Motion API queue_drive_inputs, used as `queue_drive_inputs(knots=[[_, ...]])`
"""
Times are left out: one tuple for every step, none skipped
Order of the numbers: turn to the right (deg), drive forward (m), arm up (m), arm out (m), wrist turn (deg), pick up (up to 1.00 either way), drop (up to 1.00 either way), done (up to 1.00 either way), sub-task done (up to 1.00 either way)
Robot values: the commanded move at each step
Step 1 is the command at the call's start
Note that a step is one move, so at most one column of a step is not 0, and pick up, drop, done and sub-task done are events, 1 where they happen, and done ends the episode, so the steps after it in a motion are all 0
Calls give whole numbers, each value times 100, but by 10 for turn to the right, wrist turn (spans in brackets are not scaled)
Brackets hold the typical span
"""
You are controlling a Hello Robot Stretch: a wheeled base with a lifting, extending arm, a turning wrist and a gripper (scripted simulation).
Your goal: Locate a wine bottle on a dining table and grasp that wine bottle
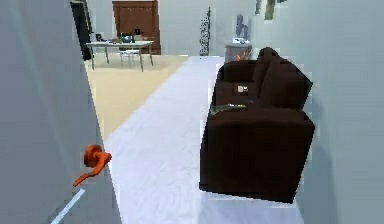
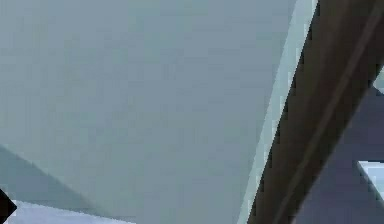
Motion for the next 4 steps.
queue_drive_inputs(knots=[[0,90,0,0,0,0,0,0,0],[-450,0,0,0,0,0,0,0,0],[-450,0,0,0,0,0,0,0,0],[-450,0,0,0,0,0,0,0,0]])
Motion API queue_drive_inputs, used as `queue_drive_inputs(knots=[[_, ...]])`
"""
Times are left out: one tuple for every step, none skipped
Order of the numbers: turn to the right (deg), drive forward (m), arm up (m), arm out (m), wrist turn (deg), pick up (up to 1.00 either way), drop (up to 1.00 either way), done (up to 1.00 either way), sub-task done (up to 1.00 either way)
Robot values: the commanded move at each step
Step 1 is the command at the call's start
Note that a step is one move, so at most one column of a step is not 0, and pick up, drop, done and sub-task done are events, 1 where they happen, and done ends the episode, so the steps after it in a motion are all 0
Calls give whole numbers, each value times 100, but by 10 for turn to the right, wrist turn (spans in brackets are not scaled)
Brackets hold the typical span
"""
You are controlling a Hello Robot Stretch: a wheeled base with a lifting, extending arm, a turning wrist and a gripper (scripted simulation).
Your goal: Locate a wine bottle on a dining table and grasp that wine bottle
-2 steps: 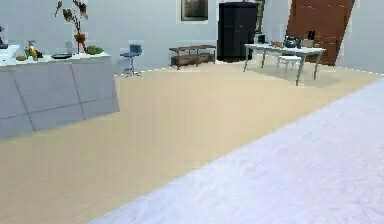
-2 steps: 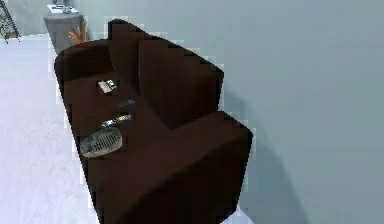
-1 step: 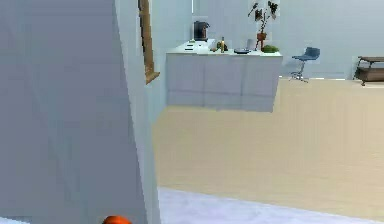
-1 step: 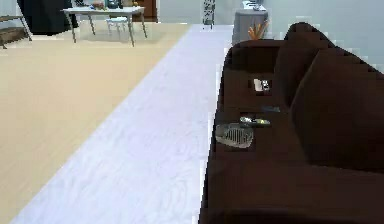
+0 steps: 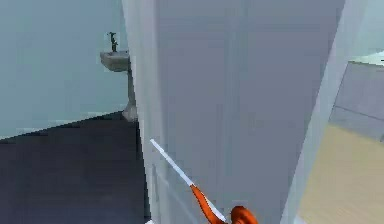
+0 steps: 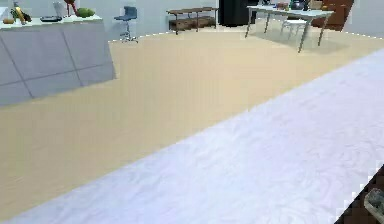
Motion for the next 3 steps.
queue_drive_inputs(knots=[[-300,0,0,0,0,0,0,0,0],[0,5,0,0,0,0,0,0,0],[450,0,0,0,0,0,0,0,0]])
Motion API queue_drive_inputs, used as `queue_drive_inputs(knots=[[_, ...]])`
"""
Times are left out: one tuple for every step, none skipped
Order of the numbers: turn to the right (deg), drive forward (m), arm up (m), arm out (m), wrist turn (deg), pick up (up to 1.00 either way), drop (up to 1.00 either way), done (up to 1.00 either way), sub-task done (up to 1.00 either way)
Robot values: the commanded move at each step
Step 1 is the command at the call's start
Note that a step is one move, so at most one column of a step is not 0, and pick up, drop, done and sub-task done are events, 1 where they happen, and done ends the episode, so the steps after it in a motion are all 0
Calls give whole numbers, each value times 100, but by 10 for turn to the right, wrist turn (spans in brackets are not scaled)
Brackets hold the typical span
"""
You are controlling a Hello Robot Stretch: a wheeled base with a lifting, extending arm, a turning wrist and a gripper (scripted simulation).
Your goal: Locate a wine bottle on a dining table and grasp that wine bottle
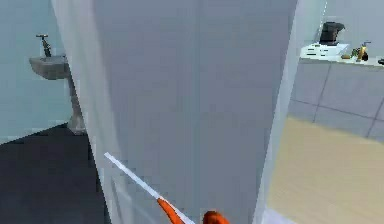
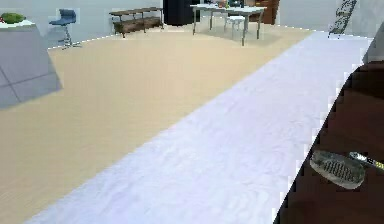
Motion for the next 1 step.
queue_drive_inputs(knots=[[450,0,0,0,0,0,0,0,0]])
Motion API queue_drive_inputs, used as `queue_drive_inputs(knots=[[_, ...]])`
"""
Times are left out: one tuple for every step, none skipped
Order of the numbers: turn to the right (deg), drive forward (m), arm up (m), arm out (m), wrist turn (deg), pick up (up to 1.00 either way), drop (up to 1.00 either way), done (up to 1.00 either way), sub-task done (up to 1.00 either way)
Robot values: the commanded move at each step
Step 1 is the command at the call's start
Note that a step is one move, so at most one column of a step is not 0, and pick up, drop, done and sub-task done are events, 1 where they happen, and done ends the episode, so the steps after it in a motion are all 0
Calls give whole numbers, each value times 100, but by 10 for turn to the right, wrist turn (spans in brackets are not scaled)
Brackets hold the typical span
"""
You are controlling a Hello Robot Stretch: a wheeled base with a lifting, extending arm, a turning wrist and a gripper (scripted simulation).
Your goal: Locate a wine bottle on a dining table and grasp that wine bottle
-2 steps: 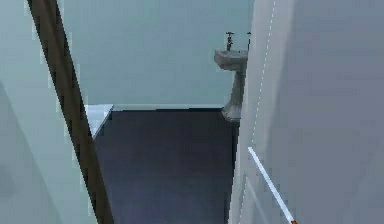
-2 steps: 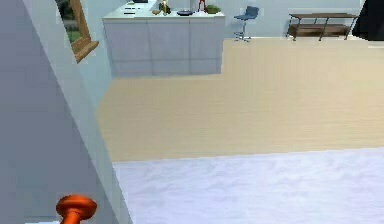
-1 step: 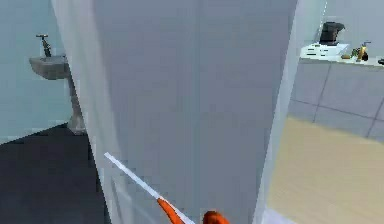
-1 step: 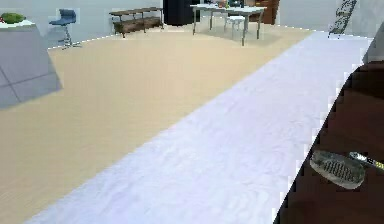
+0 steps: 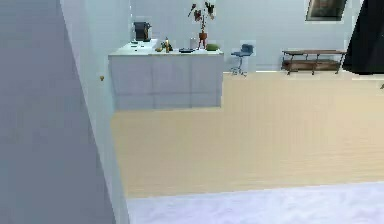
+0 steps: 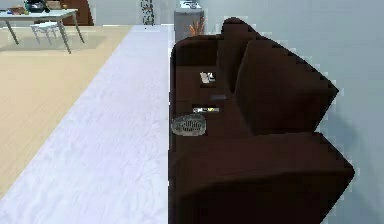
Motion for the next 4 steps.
queue_drive_inputs(knots=[[390,0,0,0,0,0,0,0,0],[0,40,0,0,0,0,0,0,0],[270,0,0,0,0,0,0,0,0],[0,100,0,0,0,0,0,0,0]])
